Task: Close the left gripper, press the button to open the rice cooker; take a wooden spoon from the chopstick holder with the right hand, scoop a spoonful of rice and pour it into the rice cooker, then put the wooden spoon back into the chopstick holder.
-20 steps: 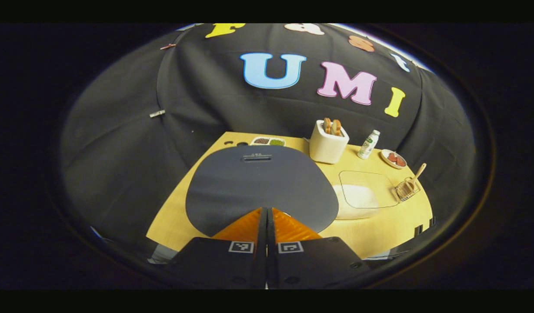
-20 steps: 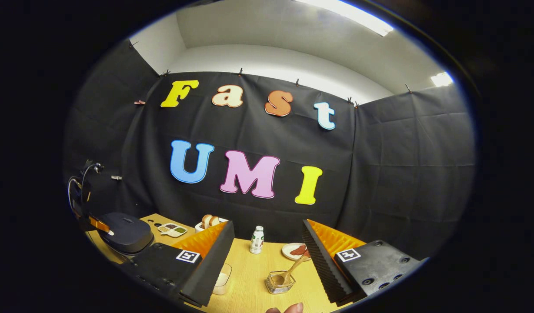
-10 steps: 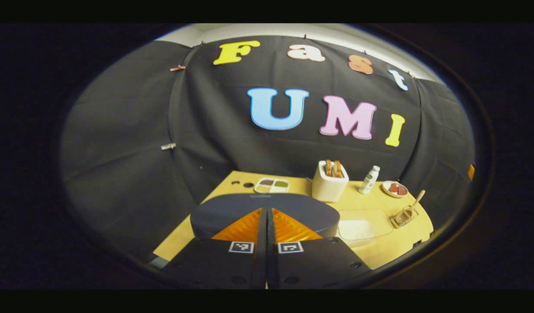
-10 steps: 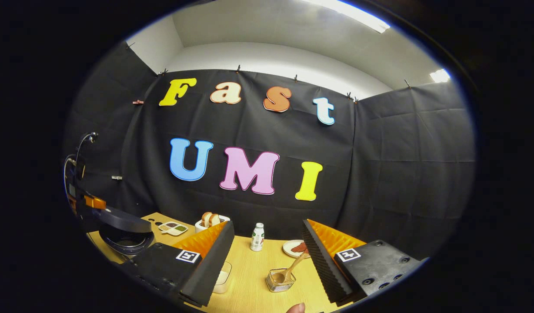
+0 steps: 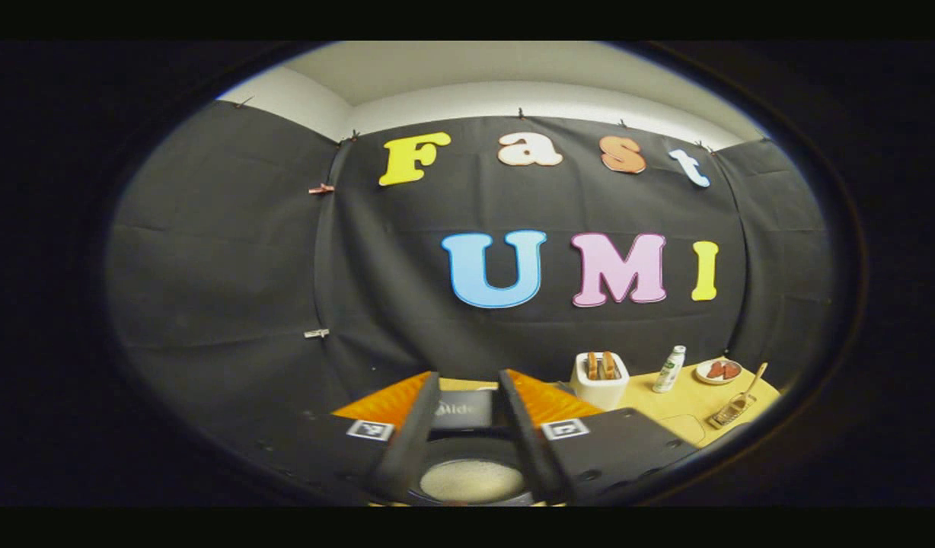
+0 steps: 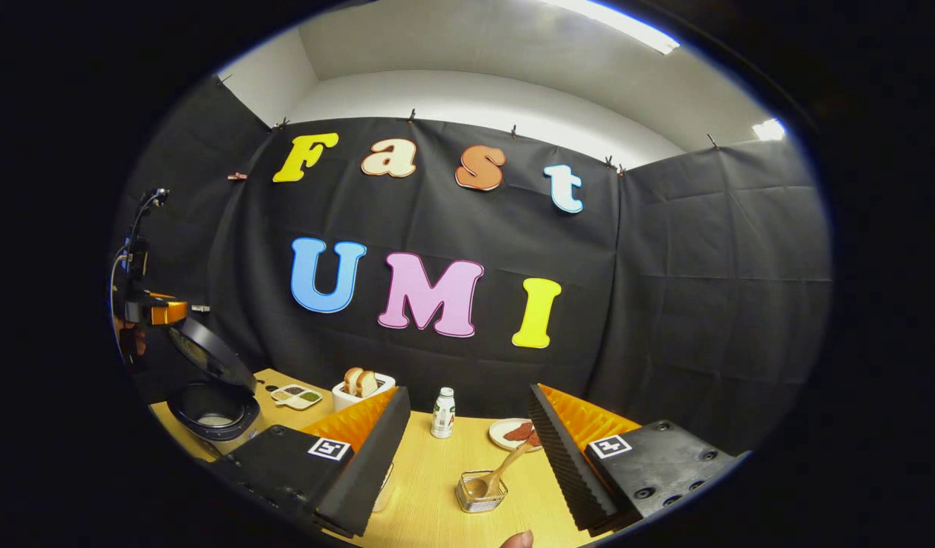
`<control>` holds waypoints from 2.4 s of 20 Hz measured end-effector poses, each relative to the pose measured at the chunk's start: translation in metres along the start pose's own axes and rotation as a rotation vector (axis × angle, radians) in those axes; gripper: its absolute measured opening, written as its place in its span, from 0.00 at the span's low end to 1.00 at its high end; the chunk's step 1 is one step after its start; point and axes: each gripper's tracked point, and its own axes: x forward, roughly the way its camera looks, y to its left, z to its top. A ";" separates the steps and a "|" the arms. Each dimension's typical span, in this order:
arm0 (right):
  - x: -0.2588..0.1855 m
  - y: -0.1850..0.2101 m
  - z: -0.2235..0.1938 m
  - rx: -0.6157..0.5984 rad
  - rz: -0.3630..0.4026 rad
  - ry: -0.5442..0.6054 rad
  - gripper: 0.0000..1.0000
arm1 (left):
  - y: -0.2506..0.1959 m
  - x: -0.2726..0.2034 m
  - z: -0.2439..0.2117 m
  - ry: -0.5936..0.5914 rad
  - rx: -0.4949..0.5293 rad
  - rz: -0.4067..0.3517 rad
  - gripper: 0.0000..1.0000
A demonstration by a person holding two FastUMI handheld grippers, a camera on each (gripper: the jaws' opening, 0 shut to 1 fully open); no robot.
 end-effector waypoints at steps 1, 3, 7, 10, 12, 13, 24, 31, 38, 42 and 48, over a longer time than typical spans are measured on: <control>0.003 -0.004 -0.003 0.009 0.001 0.007 0.97 | -0.006 -0.002 -0.001 0.005 0.007 -0.002 0.67; 0.013 -0.006 -0.011 0.028 0.011 0.032 0.98 | -0.014 -0.008 0.001 0.011 0.002 0.002 0.86; 0.027 -0.014 -0.040 0.077 0.048 0.103 0.98 | -0.042 -0.022 0.005 0.004 -0.043 -0.013 0.94; 0.037 -0.026 -0.071 0.081 0.074 0.172 0.98 | -0.063 -0.033 0.007 0.017 -0.059 -0.028 0.95; 0.043 -0.032 -0.091 0.099 0.097 0.217 0.98 | -0.079 -0.040 0.009 0.018 -0.060 -0.031 0.95; 0.048 -0.037 -0.101 0.115 0.107 0.239 0.98 | -0.086 -0.042 0.010 0.015 -0.056 -0.035 0.95; 0.105 -0.074 -0.240 0.296 0.189 0.551 0.98 | -0.167 -0.074 0.004 0.075 -0.038 -0.076 0.95; 0.142 -0.070 -0.305 0.393 0.244 0.697 0.79 | -0.203 -0.090 -0.009 0.131 -0.036 -0.078 0.95; 0.166 -0.057 -0.343 0.456 0.256 0.774 0.49 | -0.199 -0.100 -0.016 0.166 -0.024 -0.012 0.95; 0.174 -0.058 -0.345 0.459 0.255 0.778 0.25 | -0.189 -0.106 -0.017 0.176 -0.023 0.022 0.95; 0.170 -0.056 -0.337 0.461 0.244 0.730 0.11 | -0.178 -0.110 -0.019 0.179 -0.034 0.034 0.95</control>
